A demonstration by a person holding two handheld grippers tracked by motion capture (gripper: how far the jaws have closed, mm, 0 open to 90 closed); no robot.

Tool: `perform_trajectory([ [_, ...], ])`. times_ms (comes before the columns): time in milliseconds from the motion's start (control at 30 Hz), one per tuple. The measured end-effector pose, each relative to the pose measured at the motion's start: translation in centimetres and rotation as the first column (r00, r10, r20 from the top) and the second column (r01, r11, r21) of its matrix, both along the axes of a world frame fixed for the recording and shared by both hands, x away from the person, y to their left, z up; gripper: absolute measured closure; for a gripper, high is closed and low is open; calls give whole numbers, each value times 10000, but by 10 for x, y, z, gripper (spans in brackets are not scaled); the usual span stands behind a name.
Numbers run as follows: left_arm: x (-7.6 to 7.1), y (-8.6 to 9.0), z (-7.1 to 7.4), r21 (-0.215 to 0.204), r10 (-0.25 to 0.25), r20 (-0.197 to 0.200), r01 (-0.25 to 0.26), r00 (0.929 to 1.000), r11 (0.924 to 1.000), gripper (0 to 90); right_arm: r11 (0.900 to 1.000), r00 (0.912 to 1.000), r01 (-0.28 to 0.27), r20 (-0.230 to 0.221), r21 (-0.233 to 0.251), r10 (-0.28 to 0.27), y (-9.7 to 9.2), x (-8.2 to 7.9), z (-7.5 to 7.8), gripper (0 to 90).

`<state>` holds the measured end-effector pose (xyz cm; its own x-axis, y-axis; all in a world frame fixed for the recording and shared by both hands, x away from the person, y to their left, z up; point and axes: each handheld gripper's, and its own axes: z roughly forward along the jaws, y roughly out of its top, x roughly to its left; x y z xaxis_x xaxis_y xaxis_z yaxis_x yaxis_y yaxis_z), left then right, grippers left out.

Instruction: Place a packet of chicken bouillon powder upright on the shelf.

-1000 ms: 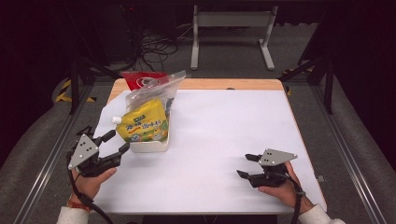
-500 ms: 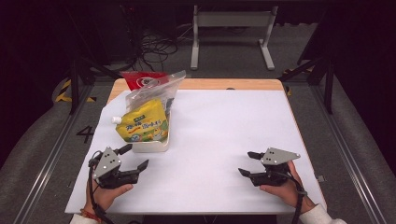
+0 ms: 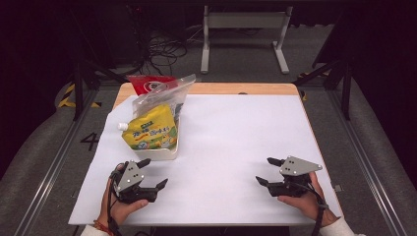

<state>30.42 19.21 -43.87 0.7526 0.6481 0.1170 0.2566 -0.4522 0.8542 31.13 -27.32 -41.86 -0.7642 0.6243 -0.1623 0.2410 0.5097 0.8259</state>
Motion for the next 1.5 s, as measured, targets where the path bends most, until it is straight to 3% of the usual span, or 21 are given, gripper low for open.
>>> perform_trajectory([
  [133, -1, -1, -6, 169, -145, -206, 149, 9997, 9997, 153, 9991, 9991, 360, 233, -227, -354, -8, -3, -1, 227],
  [233, 0, -2, -10, 244, -225, -337, 234, 9992, 9994, 147, 9943, 9961, 751, 529, -753, -712, -15, -5, -5, 208],
  [333, 0, -2, -13, 91, -389, -579, 395, 9976, 9992, 143, 9901, 9937, 1023, 550, -964, -973, -25, -7, -9, 187],
  [467, 2, -5, -16, 442, -563, -703, 595, 9959, 9972, 113, 9830, 9889, 1445, 514, -1133, -1395, -39, -9, -15, 169],
  [667, 8, -3, -19, 782, -514, -750, 573, 9959, 9953, 104, 9765, 9825, 1843, 490, -1122, -1798, -55, -17, -21, 147],
  [833, 12, -4, -20, 633, -325, -717, 370, 9969, 9973, 84, 9701, 9763, 2153, 458, -1117, -2113, -64, -23, -25, 128],
  [933, 16, -5, -20, 771, -189, -718, 244, 9972, 9967, 70, 9717, 9761, 2152, 513, -973, -2111, -67, -26, -24, 128],
  [1167, 15, -6, -23, 935, -244, -788, 317, 9966, 9951, 65, 9705, 9734, 2242, 686, -887, -2186, -65, -26, -23, 128],
  [1500, 15, -4, -21, 648, -247, -767, 297, 9967, 9975, 59, 9691, 9728, 2245, 815, -1024, -2168, -62, -28, -23, 130],
])
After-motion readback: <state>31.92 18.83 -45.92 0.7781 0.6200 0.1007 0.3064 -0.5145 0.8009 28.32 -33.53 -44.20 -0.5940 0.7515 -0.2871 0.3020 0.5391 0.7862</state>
